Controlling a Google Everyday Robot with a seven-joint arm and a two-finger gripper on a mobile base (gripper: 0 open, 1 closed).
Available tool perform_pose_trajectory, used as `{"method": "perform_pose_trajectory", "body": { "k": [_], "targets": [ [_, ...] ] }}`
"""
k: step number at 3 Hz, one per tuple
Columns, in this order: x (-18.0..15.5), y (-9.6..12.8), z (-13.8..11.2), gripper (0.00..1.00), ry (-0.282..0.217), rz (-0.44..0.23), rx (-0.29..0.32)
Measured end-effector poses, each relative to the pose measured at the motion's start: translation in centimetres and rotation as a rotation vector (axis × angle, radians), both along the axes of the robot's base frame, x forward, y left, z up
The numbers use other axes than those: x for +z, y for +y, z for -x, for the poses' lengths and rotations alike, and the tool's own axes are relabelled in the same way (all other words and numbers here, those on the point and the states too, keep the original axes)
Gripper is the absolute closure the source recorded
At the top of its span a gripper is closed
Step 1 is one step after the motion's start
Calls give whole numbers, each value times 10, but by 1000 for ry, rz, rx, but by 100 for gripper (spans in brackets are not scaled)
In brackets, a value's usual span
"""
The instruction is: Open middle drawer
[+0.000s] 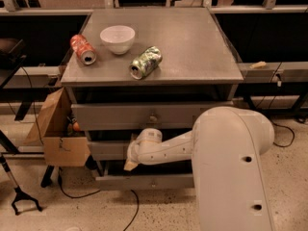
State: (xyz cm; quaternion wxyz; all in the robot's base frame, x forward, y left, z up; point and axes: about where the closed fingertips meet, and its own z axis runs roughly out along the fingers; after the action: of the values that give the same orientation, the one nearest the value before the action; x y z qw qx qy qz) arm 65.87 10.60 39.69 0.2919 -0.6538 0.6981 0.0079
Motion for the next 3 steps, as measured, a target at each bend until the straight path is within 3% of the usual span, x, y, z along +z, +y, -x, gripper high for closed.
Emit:
{"method": "perform_pose_trajectory", "body": {
  "k": [3],
  "targets": [
    [21, 0, -1, 96, 0, 0, 0]
  ]
}}
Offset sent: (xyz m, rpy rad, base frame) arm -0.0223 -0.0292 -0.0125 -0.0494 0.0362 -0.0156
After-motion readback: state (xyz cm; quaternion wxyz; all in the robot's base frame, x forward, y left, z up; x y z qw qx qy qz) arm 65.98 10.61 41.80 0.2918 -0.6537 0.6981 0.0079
